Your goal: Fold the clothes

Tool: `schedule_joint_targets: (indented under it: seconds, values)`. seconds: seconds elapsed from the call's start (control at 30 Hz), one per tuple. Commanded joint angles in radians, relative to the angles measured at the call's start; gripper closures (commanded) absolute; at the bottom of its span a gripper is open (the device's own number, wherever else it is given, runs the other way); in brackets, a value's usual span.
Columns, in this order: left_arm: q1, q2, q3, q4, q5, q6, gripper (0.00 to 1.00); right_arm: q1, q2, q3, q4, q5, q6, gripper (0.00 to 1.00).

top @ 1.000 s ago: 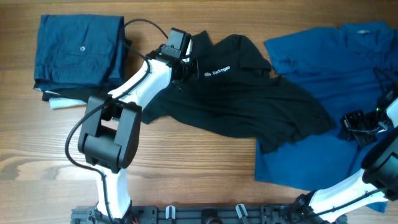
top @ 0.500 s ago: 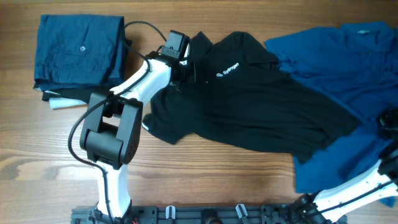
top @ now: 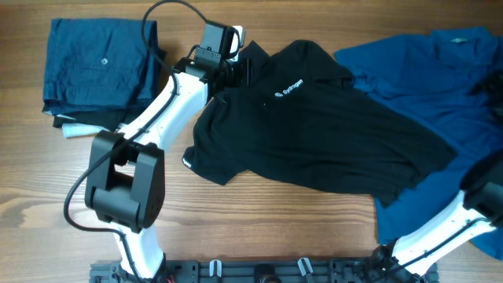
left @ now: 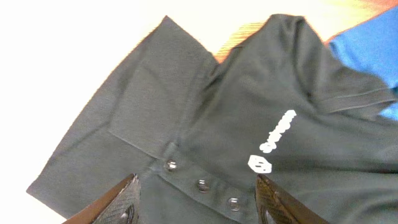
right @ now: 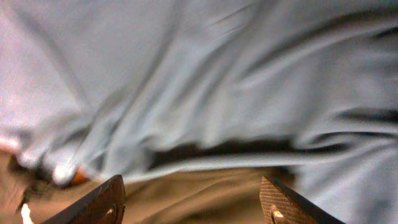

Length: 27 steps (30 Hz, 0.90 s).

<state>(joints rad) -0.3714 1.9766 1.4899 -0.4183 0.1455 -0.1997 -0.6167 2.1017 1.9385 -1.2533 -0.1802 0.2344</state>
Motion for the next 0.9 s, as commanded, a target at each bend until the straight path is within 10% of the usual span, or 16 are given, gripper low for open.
schedule_joint_targets:
  seconds: [0.0,0.6,0.7,0.87]
  values:
    - [0.005,0.081,0.001,0.03,-0.054,0.153,0.44,0.115,-0.018,0.013,-0.031,-0.038,-0.054,0.29]
    - [0.009,0.291,0.0,0.053,-0.2,0.192,0.67,0.238,-0.018,-0.034,-0.142,0.001,-0.026,0.26]
    - [0.026,0.292,0.001,-0.011,-0.439,0.047,0.84,0.238,-0.018,-0.034,-0.149,0.004,-0.046,0.26]
    - [0.127,0.291,0.001,-0.125,-0.437,-0.071,0.87,0.238,-0.018,-0.034,-0.153,0.003,-0.061,0.25]
